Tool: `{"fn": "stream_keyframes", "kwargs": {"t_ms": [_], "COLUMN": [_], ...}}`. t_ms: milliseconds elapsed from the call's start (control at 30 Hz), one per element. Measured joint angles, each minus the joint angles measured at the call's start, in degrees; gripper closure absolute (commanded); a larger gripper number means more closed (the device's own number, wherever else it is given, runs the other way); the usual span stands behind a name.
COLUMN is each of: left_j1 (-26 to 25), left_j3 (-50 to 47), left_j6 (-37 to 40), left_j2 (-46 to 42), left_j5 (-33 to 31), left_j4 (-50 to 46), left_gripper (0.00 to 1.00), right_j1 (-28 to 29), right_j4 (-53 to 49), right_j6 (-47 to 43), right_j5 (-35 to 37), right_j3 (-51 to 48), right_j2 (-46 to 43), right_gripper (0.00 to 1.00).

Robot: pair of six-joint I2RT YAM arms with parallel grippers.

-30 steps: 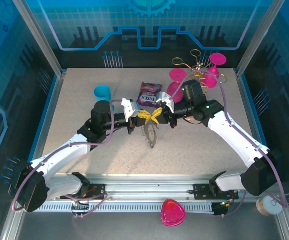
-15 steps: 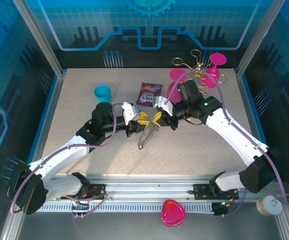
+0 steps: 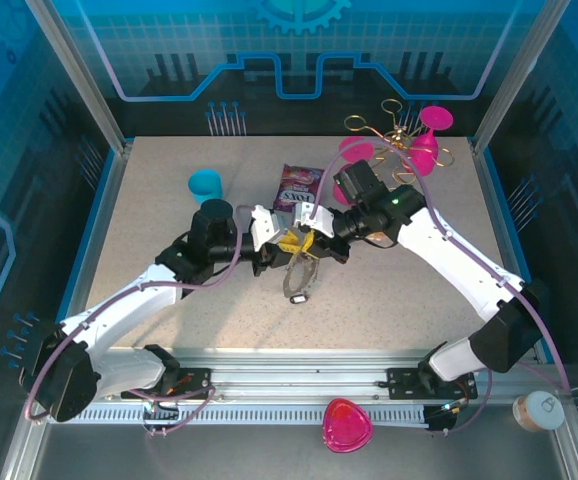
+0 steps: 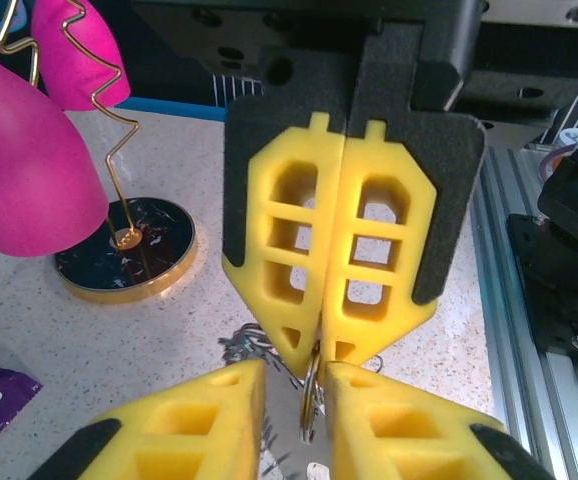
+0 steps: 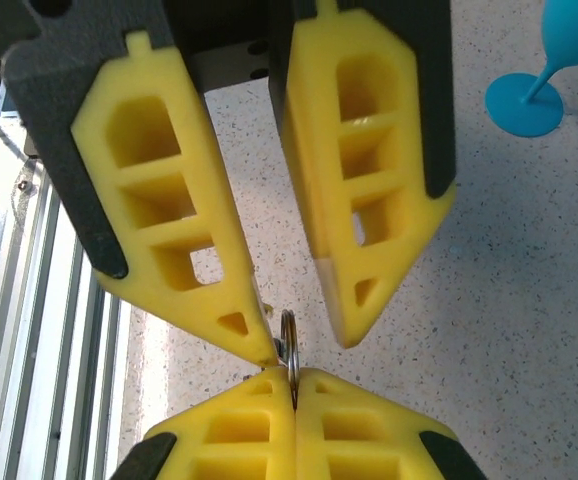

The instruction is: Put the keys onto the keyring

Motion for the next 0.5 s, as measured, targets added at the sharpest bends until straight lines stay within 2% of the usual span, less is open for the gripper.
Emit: {"fn": "stream_keyframes", "kwargs": {"t_ms": [233, 367, 433, 500], "left_j1": [0.00, 0.00, 0.00, 0.07], "left_j3": [0.42, 0.66, 0.68, 0.68], "left_j6": [0.50, 1.49, 1.53, 1.64], "left_j2": [0.26, 0.48, 0.79, 0.94], "left_j5": [1.03, 1.27, 1.51, 1.70], "left_j4": [-2.23, -2.89, -2.93, -2.95], "left_gripper": [0.80, 0.90, 0.98, 1.00], "right_j1": [0.15, 0.20, 0.22, 0.22], "right_j4": [-0.17, -0.22, -0.61, -0.98], "right_j6": [0.02, 0.04, 0.00, -0.04], "right_j5": [0.24, 0.13, 0.22, 0.33], "right_j3": [0.70, 0.92, 1.18, 1.25], "right_j2": [0.09, 0.26, 0.44, 0.55], "right_gripper": [1.00, 1.00, 1.00, 1.00]}}
